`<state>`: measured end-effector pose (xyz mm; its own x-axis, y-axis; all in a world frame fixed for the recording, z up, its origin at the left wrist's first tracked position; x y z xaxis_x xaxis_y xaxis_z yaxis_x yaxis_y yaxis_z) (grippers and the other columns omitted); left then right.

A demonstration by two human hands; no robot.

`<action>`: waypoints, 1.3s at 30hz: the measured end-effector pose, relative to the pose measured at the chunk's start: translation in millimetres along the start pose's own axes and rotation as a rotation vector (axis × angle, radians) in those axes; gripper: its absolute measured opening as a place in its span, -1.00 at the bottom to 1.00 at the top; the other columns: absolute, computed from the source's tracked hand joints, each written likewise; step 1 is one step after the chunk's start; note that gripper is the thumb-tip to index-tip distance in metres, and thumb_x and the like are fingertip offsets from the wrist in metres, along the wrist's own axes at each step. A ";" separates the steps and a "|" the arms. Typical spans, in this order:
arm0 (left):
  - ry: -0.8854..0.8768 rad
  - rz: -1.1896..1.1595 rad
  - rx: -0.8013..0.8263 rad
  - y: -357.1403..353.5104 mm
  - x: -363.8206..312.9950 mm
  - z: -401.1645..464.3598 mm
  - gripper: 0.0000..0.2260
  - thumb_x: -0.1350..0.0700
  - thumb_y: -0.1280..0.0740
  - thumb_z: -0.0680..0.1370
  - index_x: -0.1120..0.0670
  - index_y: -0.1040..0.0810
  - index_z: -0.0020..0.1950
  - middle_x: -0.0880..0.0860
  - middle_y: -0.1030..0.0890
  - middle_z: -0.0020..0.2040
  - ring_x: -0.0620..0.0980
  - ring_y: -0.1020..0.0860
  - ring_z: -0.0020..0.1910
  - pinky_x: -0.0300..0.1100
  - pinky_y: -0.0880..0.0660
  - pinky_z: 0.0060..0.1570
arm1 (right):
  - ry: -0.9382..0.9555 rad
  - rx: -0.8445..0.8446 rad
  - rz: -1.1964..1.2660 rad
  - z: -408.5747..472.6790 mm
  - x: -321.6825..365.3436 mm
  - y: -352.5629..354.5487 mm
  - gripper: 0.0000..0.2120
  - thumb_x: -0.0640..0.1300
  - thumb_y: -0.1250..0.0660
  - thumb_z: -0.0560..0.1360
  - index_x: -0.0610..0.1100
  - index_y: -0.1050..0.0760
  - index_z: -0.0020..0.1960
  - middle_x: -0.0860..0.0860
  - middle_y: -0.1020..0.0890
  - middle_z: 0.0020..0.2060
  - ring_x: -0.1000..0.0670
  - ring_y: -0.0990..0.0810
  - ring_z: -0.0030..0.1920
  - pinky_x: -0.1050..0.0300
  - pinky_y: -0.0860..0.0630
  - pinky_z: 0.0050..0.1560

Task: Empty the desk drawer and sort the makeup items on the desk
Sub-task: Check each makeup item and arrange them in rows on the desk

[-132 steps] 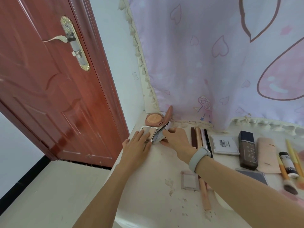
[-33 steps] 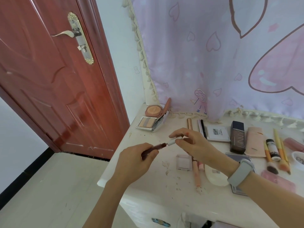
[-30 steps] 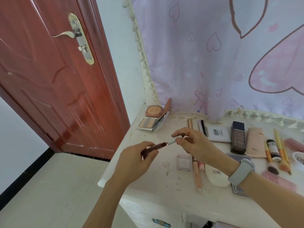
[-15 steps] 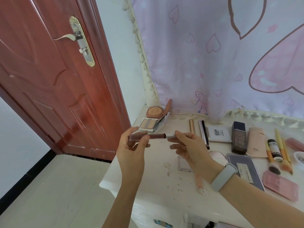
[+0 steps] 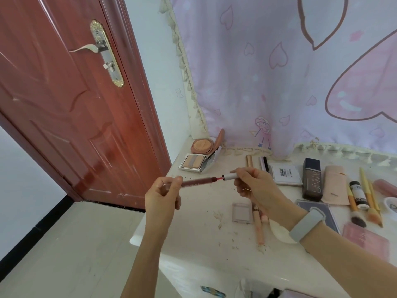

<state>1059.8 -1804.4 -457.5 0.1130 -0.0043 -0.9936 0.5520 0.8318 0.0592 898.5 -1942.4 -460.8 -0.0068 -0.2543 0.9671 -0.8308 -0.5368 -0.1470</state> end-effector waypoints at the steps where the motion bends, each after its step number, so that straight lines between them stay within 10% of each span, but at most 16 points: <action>1: 0.032 0.013 0.089 -1.9 3.6 0.5 -0.86 0.18 -0.33 0.51 0.15 -0.48 -0.24 0.01 -0.44 -0.55 -0.09 -0.37 -0.56 -0.27 -0.36 -0.48 | 0.009 0.013 -0.055 0.9 -0.5 1.1 -0.83 -0.19 -0.19 0.57 -0.20 -0.54 -0.09 -0.06 -0.48 -0.40 0.05 -0.39 -0.44 0.27 -0.35 -0.43; 4: 0.086 0.007 0.230 -6.4 11.1 -1.9 -0.88 0.24 -0.32 0.51 0.17 -0.46 -0.22 0.02 -0.52 -0.50 -0.06 -0.45 -0.53 -0.25 -0.44 -0.47 | 0.060 0.037 -0.195 1.5 0.1 1.5 -0.83 -0.18 -0.20 0.57 -0.21 -0.52 -0.10 -0.02 -0.41 -0.47 0.08 -0.32 -0.49 0.33 -0.28 -0.51; 12: 0.060 -0.145 -0.062 44.4 24.2 13.4 -0.86 0.24 -0.28 0.54 0.17 -0.40 -0.21 0.10 -0.58 -0.37 -0.08 -0.56 -0.46 -0.31 -0.53 -0.38 | 0.216 -0.251 -0.133 13.2 23.6 48.5 -0.78 -0.20 -0.19 0.57 -0.12 -0.45 -0.24 -0.07 -0.40 -0.45 0.05 -0.33 -0.48 0.23 -0.29 -0.45; 19: 0.008 0.385 -0.091 37.2 42.2 8.4 -0.80 0.20 -0.20 0.59 0.14 -0.51 0.17 0.01 -0.63 -0.16 -0.03 -0.53 -0.08 -0.21 -0.33 -0.05 | 0.000 0.061 0.172 4.7 -8.6 10.0 -0.82 -0.38 -0.12 0.56 -0.24 -0.49 0.01 -0.09 -0.54 -0.28 0.02 -0.49 -0.31 0.32 -0.47 -0.39; 30: -0.131 0.766 -0.342 27.4 61.9 -24.4 -0.98 0.20 -0.38 0.45 0.12 -0.60 -0.14 0.05 -0.55 -0.11 0.10 -0.44 0.03 -0.07 -0.16 0.07 | 0.311 0.116 -1.050 -6.4 -40.4 -54.1 -0.76 0.02 -0.08 0.60 -0.11 -0.43 0.01 0.00 -0.55 -0.16 0.00 -0.47 -0.19 0.17 -0.29 -0.26; 39: -0.258 0.810 -0.336 27.3 64.5 -25.5 -0.94 0.20 -0.37 0.42 0.12 -0.61 -0.13 0.05 -0.61 -0.19 0.10 -0.51 -0.14 -0.10 -0.17 0.02 | 0.498 0.201 -1.272 4.9 -56.8 -90.1 -0.72 -0.02 -0.08 0.61 -0.15 -0.40 0.18 -0.06 -0.45 0.07 -0.05 -0.38 0.08 0.16 -0.33 -0.01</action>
<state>1061.1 -1767.8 -522.4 0.5646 0.5609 -0.6055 -0.0416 0.7520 0.6578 976.5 -1883.6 -503.5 0.4573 0.7827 0.4221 -0.3210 -0.2974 0.8992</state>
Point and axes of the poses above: each hand's wrist, its own z-axis towards the middle knuckle, its own y-axis out of the back of the hand, x = y × z, the point moved 5 cm from there along z, towards the middle knuckle
